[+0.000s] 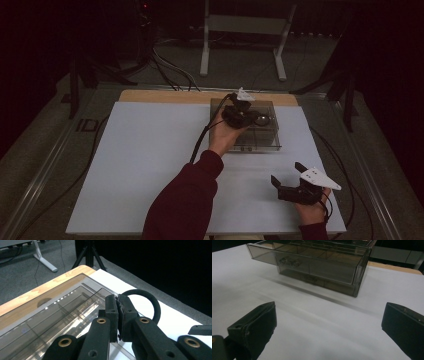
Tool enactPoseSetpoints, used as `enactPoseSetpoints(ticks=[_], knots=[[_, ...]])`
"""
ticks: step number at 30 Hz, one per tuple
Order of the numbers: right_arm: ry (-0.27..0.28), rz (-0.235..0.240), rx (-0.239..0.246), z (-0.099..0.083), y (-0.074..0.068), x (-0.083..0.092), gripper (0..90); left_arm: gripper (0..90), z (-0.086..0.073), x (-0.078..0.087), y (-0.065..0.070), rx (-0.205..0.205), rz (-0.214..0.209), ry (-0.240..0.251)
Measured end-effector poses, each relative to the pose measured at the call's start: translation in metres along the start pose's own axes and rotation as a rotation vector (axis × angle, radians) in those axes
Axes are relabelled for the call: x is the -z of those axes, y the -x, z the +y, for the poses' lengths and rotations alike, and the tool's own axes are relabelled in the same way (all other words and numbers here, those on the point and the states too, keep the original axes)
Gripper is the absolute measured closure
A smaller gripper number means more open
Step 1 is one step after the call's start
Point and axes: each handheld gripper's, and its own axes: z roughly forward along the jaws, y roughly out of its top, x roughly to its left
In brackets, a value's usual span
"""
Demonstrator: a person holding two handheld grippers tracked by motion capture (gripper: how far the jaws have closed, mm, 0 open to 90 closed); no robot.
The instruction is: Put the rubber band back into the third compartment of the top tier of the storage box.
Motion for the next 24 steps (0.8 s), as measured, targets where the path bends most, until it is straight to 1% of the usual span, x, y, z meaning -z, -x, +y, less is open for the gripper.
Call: enactPoseSetpoints(ticks=[12, 14, 15, 16, 17, 18, 21, 23, 24], knots=[[0.002, 0.000, -0.002, 0.000, 0.000, 0.000, 0.3, 88.2, 0.001, -0.015, 0.006, 0.007, -0.012, -0.019], [0.002, 0.000, -0.002, 0.000, 0.000, 0.001, 0.3, 87.9, 0.002, -0.018, 0.008, 0.000, -0.021, -0.023], [0.003, 0.000, -0.003, 0.000, 0.000, 0.001, 0.3, 86.3, 0.002, -0.019, 0.010, -0.007, -0.022, -0.022], [0.002, 0.000, -0.003, 0.000, 0.000, 0.001, 0.3, 79.1, 0.002, -0.020, 0.011, -0.004, -0.025, -0.019], [0.002, 0.001, -0.003, 0.000, 0.000, 0.001, 0.3, 68.0, 0.001, -0.021, 0.011, 0.003, -0.038, -0.013], [0.002, 0.001, -0.004, 0.000, 0.000, 0.001, 0.3, 59.6, 0.001, -0.021, 0.011, 0.006, -0.042, -0.010], [0.004, 0.001, -0.005, 0.000, 0.000, 0.001, 0.3, 48.3, -0.001, -0.015, 0.007, 0.026, -0.027, 0.011], [0.003, 0.001, -0.005, 0.000, 0.000, 0.001, 0.3, 44.1, -0.003, -0.010, 0.002, 0.040, -0.018, 0.022], [0.003, 0.001, -0.004, 0.000, 0.000, 0.001, 0.3, 41.9, -0.003, -0.007, -0.001, 0.051, -0.020, 0.028]])
